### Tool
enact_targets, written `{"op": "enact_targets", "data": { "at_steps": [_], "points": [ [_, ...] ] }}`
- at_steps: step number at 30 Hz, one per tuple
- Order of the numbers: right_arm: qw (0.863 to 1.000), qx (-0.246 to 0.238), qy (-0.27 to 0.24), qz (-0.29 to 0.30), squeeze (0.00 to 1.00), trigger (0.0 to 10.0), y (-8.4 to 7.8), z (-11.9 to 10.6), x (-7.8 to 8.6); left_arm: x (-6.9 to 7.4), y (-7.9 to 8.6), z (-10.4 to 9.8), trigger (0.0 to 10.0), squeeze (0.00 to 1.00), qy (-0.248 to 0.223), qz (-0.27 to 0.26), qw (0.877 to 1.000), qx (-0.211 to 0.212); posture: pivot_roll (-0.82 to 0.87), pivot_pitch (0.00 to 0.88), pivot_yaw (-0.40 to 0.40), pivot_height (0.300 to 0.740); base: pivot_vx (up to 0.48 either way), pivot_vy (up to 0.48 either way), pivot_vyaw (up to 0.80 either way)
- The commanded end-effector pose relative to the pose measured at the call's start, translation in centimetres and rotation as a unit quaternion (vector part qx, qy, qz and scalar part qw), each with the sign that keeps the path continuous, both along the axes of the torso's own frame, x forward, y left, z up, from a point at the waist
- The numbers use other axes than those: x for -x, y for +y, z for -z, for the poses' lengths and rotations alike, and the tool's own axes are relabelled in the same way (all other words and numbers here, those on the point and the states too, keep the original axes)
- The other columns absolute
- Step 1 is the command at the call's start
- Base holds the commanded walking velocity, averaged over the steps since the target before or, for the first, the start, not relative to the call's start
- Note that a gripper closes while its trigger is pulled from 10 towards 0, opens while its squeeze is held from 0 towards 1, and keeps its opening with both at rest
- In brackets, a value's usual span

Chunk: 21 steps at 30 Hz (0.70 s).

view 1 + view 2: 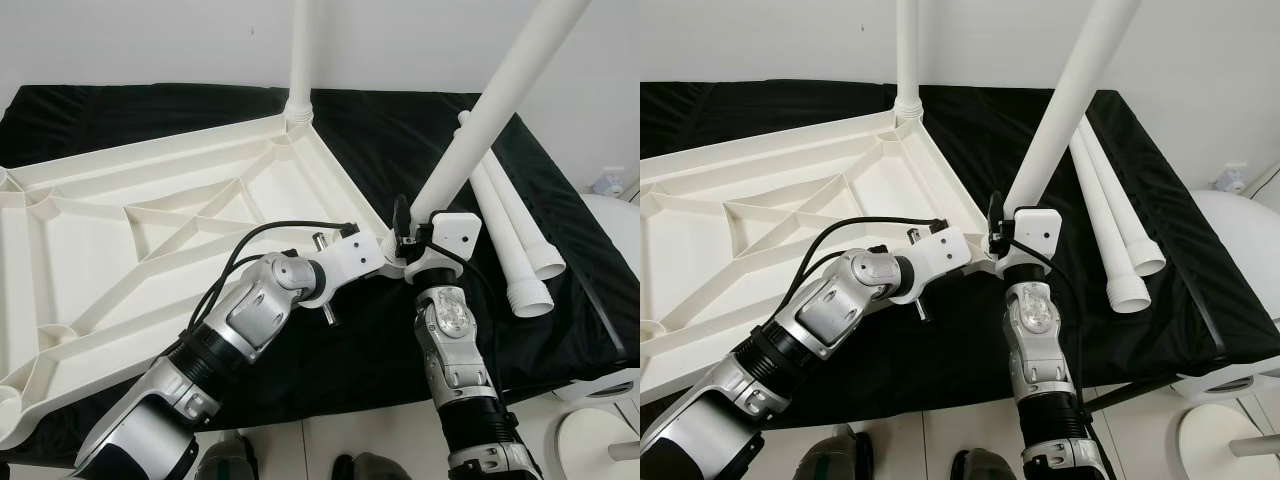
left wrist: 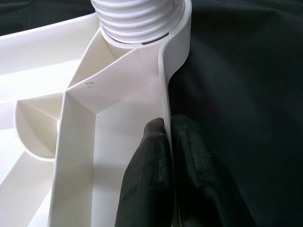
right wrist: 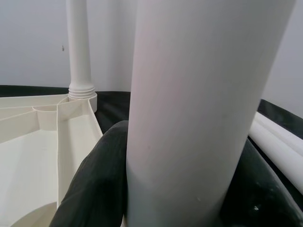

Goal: Building children table

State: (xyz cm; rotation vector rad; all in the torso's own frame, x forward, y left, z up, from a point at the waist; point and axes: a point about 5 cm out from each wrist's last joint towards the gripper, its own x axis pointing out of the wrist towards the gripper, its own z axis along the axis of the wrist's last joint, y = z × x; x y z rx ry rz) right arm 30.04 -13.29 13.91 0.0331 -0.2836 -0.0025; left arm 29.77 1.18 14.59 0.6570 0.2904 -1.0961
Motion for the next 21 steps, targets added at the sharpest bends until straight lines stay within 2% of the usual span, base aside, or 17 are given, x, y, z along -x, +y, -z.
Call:
{"op": "enact_targets", "data": {
  "at_steps": [1,7,8,15,16,17,21],
  "points": [
    [0.995,-0.001,0.096,0.006,0.00,10.0,-0.1,3.8,0.8,0.3,-0.8,-1.1,10.0,0.00,-0.021,0.018,1.000,0.010,-0.01,0.086,-0.039,0.740,0.000,0.000,0.00],
    [0.996,0.001,0.090,0.009,0.00,10.0,-0.6,3.5,0.7,0.3,-0.8,-1.1,10.0,0.00,-0.021,0.017,1.000,0.010,-0.02,0.090,-0.037,0.740,0.000,0.000,0.00],
    [0.996,-0.002,0.086,0.006,1.00,10.0,-0.8,3.3,0.6,0.3,-0.9,-1.1,10.0,0.00,-0.020,0.017,1.000,0.011,-0.02,0.091,-0.038,0.740,0.000,0.000,0.00],
    [0.997,0.006,0.077,0.015,1.00,10.0,-1.6,2.8,0.4,0.3,-1.0,-1.1,10.0,0.00,-0.020,0.019,1.000,0.012,-0.02,0.092,-0.037,0.740,0.000,0.000,0.00],
    [0.997,0.008,0.074,0.015,0.39,10.0,-1.7,2.7,0.3,0.3,-1.0,-1.1,10.0,0.00,-0.020,0.019,1.000,0.013,-0.02,0.092,-0.038,0.740,0.000,0.000,0.00],
    [0.997,0.012,0.070,0.014,0.00,10.0,-1.8,2.5,0.2,0.3,-1.0,-1.1,10.0,0.00,-0.020,0.019,1.000,0.013,-0.02,0.092,-0.038,0.740,0.000,0.000,0.00],
    [0.998,0.010,0.064,0.003,0.00,10.0,-1.7,2.2,0.1,0.3,-1.0,-1.1,10.0,0.00,-0.020,0.019,1.000,0.014,-0.02,0.090,-0.039,0.740,0.000,0.000,0.00]
  ]
}}
